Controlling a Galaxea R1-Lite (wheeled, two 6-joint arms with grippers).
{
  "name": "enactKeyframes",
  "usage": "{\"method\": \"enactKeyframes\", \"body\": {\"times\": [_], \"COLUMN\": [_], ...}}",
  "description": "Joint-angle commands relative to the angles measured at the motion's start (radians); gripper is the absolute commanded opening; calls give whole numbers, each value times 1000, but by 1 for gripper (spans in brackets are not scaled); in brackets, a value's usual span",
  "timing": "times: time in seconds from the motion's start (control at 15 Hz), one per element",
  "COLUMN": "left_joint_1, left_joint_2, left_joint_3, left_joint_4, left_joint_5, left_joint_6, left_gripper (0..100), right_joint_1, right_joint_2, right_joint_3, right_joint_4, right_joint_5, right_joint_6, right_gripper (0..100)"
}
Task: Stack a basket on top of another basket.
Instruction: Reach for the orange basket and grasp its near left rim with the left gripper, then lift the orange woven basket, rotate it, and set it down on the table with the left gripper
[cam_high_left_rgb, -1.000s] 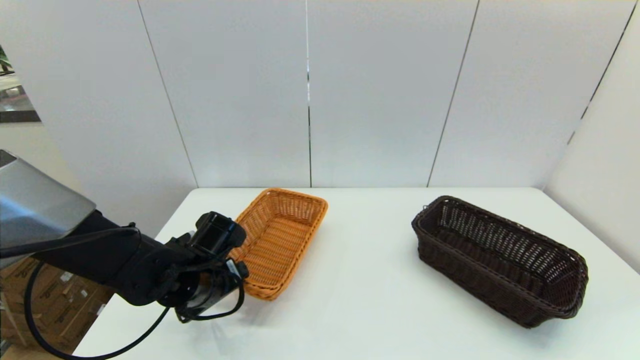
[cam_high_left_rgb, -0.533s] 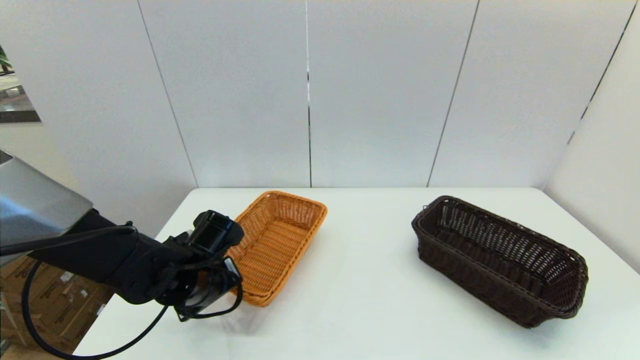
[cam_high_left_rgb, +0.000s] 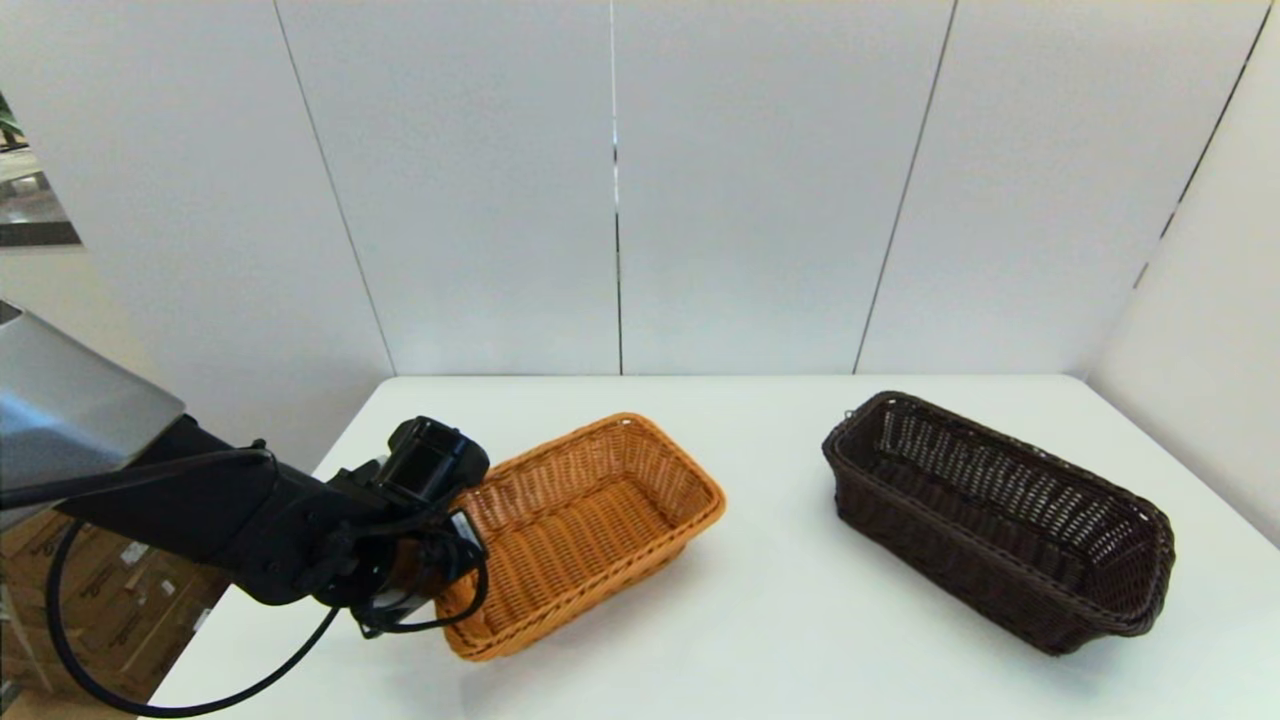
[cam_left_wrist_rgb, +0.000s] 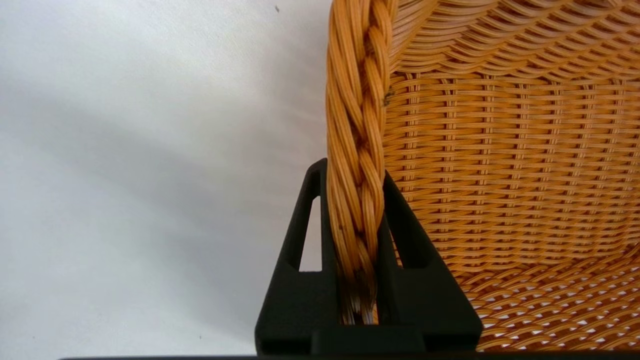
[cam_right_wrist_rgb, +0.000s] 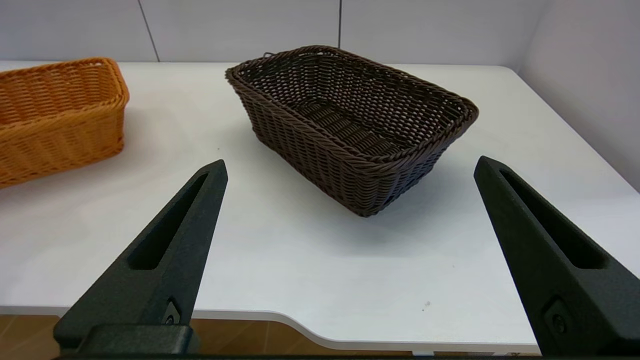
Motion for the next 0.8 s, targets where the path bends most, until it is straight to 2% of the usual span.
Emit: {"method": "enactKeyframes", "body": {"times": [0.07, 0.47, 0.8], "left_joint_1": [8, 17, -8], "left_joint_2": [-4, -98, -192], "left_joint_3": [-1, -54, -160], "left_joint_4": [-1, 8, 112], "left_joint_5": [7, 6, 3], "left_joint_6": [-1, 97, 168], "left_gripper": [0, 0, 0], "right_joint_1": [0, 0, 0], "right_joint_2": [1, 1, 1], "right_joint_3": [0, 0, 0], "right_joint_4": [0, 0, 0], "right_joint_5": [0, 0, 0], "right_joint_6": [0, 0, 0], "right_gripper": [100, 100, 100]}}
